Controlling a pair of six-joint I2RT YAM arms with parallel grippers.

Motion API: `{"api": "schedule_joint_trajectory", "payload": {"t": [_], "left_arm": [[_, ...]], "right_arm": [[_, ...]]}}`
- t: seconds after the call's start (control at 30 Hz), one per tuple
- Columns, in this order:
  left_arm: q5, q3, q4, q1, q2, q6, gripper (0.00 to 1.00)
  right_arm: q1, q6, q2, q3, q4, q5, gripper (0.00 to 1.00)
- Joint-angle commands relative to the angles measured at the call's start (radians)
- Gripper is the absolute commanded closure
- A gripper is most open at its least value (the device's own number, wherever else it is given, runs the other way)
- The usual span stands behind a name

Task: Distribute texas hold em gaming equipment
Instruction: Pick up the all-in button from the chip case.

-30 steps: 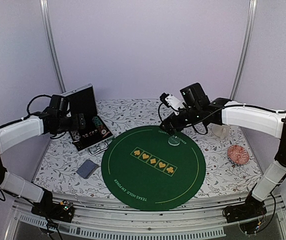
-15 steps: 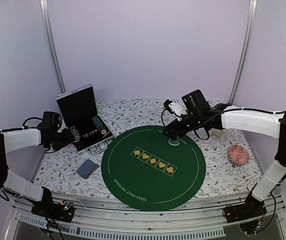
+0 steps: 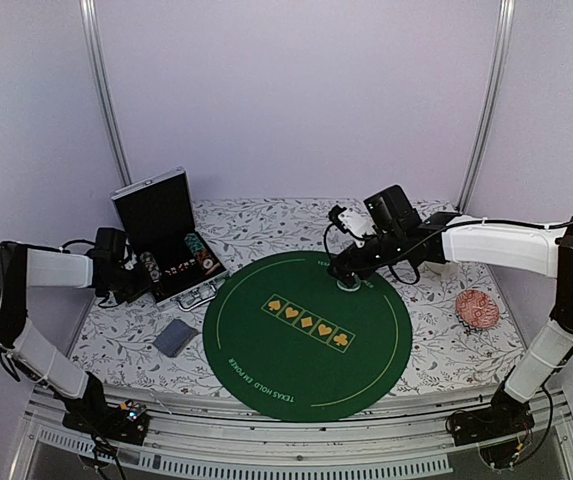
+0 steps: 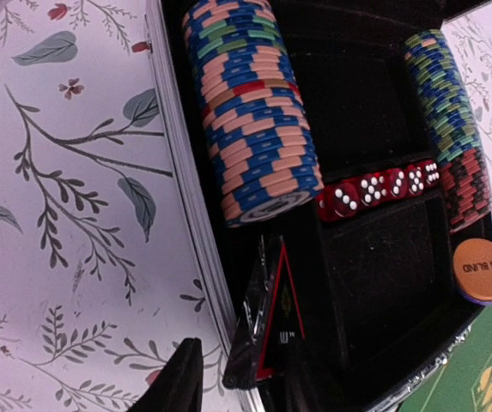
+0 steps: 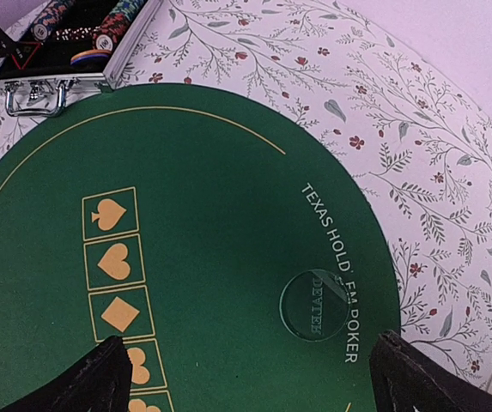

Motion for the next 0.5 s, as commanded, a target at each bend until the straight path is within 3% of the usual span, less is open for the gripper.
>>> {"api": "schedule_joint_trajectory", "payload": {"t": [0.0, 0.33, 0.47], "left_arm": [[-0.014, 0.012, 0.007, 0.008, -0.016, 0.012, 0.7], [-0.047, 0.014, -0.027, 0.008, -0.056, 0.041, 0.98], [-0.051, 0.025, -0.051, 0.006, -0.097, 0.057, 1.0]], "right_arm": [[0.003, 0.011, 0.006, -0.023, 0.011, -0.001, 0.01], [0.002, 0.009, 0.005, -0.011, 0.01, -0.004, 0.01], [0.002, 0.008, -0.002, -0.011, 0.011, -0.004, 0.01]]}}
